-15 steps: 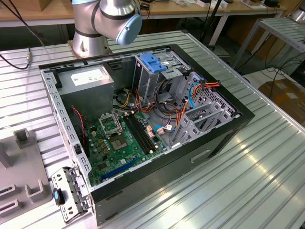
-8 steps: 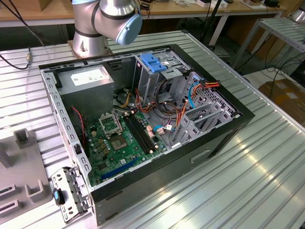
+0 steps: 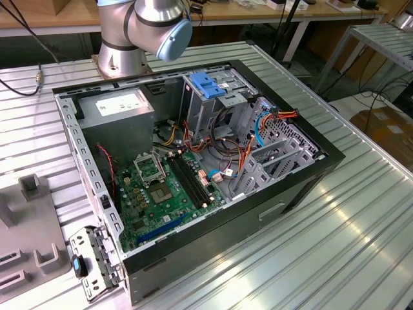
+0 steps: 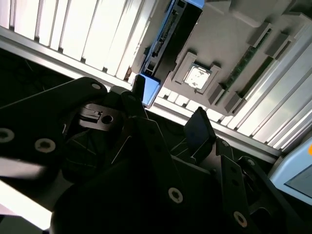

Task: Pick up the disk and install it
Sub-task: 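Pick up the disk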

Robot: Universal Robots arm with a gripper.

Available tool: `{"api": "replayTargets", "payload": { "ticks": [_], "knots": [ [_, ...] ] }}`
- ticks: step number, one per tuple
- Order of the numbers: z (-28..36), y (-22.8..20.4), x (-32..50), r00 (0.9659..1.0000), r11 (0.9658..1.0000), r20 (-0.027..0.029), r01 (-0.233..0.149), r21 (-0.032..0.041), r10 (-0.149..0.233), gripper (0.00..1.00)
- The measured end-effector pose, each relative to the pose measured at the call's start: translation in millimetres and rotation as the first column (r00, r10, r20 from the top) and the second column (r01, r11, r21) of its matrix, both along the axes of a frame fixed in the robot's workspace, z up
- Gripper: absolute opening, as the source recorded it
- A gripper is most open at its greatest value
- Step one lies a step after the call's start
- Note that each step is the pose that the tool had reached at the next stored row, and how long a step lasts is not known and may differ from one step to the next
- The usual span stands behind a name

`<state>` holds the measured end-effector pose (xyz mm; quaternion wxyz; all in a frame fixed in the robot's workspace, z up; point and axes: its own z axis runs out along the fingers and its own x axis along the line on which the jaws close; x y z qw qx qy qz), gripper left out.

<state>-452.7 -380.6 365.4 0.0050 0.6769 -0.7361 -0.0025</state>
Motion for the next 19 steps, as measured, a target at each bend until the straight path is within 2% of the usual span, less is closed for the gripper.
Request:
{"api": "replayTargets", "payload": {
  "ticks": [4,11,15,19],
  "knots": [
    [-8.1,5.4,-0.4,1.0000,1.0000,0.0003,-0.007,0.0001,0.007,0.60],
    [-24.8,13.6,-7.9,0.9998,0.9998,0.0022,-0.019,0.0000,0.019,0.60],
    [-36.9,15.3,-14.5,0.9998,0.9998,0.0026,-0.019,0.0000,0.019,0.60],
    [-45.6,15.4,-14.9,0.9998,0.9998,0.0029,-0.019,0.0000,0.019,0.60]
  ]
}}
